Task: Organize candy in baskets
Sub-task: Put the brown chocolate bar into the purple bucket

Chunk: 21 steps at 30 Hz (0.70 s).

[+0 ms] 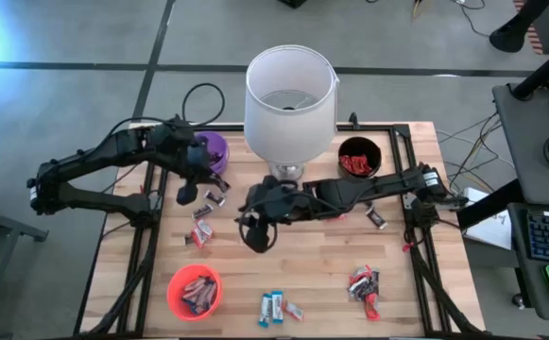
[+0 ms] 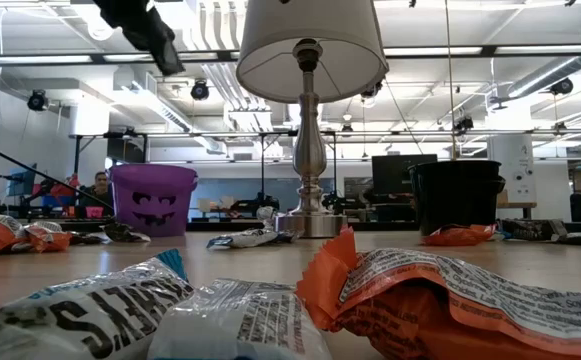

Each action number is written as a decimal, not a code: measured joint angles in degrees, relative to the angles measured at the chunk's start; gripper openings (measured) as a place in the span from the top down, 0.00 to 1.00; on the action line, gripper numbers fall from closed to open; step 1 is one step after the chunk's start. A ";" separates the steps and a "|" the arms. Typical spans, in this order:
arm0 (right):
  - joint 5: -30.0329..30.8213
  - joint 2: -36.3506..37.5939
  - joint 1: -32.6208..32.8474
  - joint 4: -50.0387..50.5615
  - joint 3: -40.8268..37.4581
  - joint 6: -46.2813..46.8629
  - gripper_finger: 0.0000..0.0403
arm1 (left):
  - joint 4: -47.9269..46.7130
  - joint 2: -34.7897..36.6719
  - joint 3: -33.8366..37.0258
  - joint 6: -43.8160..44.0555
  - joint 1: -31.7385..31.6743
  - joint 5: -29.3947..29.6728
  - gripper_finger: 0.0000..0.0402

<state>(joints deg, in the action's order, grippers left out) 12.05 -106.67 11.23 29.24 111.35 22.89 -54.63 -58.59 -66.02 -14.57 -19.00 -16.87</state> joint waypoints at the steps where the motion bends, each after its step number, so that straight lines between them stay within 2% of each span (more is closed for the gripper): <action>1: -0.08 0.00 0.28 1.23 0.00 0.59 0.67 | -0.49 -0.08 0.02 0.00 -0.36 0.28 0.99; 6: -0.11 0.02 1.54 8.58 0.00 1.65 0.66 | -0.84 -0.53 0.01 -0.41 -3.03 0.74 0.99; 10: -0.03 0.04 1.53 18.04 0.00 4.03 0.66 | -0.96 -0.61 0.02 -1.67 -6.39 3.52 0.99; 15: 2.90 0.04 1.20 29.50 -0.84 7.18 0.66 | -1.07 -0.61 0.02 -3.16 -12.06 3.54 0.99; 21: 2.99 0.04 0.76 37.98 -3.02 9.48 0.66 | -1.11 -1.63 0.02 -4.96 -19.48 4.31 0.99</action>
<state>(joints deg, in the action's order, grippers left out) 15.05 -106.63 11.99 67.22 108.33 32.37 -55.74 -60.22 -66.00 -19.53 -38.48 -12.56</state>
